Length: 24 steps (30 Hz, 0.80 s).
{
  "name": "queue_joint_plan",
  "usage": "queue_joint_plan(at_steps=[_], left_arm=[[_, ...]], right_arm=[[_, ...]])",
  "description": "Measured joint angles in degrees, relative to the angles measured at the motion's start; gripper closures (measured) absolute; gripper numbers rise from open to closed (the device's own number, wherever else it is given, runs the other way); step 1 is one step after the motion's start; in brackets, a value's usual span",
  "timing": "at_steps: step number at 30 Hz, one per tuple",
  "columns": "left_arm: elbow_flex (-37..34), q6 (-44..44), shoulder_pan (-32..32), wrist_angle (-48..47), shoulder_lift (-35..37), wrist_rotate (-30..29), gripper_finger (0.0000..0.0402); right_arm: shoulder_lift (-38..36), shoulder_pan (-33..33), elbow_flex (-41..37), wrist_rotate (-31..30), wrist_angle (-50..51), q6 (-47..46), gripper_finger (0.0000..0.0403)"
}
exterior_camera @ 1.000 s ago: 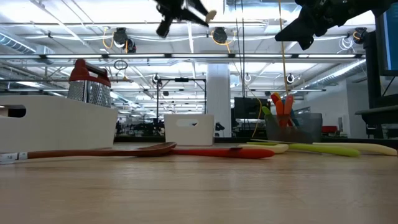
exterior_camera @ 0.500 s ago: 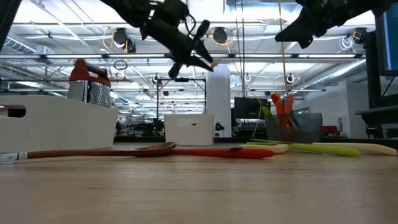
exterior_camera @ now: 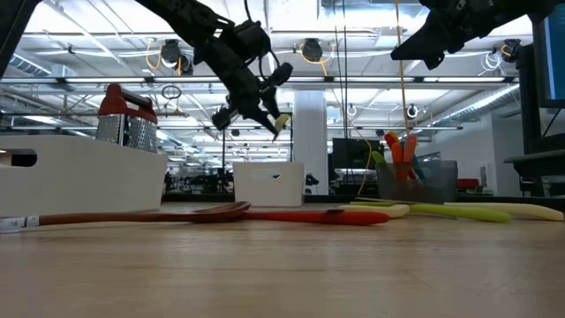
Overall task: Pick & Place Kitchen Items
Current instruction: Put the yellow table knife into the top white bin
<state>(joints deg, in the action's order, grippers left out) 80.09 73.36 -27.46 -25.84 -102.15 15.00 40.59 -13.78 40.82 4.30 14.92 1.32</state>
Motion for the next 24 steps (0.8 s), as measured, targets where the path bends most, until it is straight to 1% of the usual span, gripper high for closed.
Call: queue_joint_plan(at_steps=[3, 7, 10, 15, 21, 24], left_arm=[[0.0, 1.6, -0.3, -1.1, 0.0, 0.4, 0.0367], [0.0, 4.8, -1.8, -1.3, 0.0, 4.3, 0.0367], [0.0, 7.0, -2.8, -3.1, 0.0, 6.2, 0.0367], [0.0, 8.9, -4.1, -5.9, 0.0, 6.5, 0.0367], [0.0, 11.6, -4.6, -5.1, -1.5, 6.9, 0.0367], [0.0, 12.1, -3.5, -3.4, -4.0, 9.8, 0.0367]], right_arm=[[0.0, 0.0, 0.0, 0.2, 0.0, 0.0, 0.0400], [0.0, 0.0, 0.0, 0.2, 0.0, 0.0, 0.0400], [0.0, 0.0, 0.0, 0.2, 0.0, 0.0, 0.0400], [0.0, 0.0, 0.0, 0.2, 0.0, -0.4, 0.0400], [0.0, 0.0, 0.0, 0.2, 0.0, -0.4, 0.0400], [0.0, 0.0, 0.0, 0.2, 0.0, -0.2, 0.0400]])
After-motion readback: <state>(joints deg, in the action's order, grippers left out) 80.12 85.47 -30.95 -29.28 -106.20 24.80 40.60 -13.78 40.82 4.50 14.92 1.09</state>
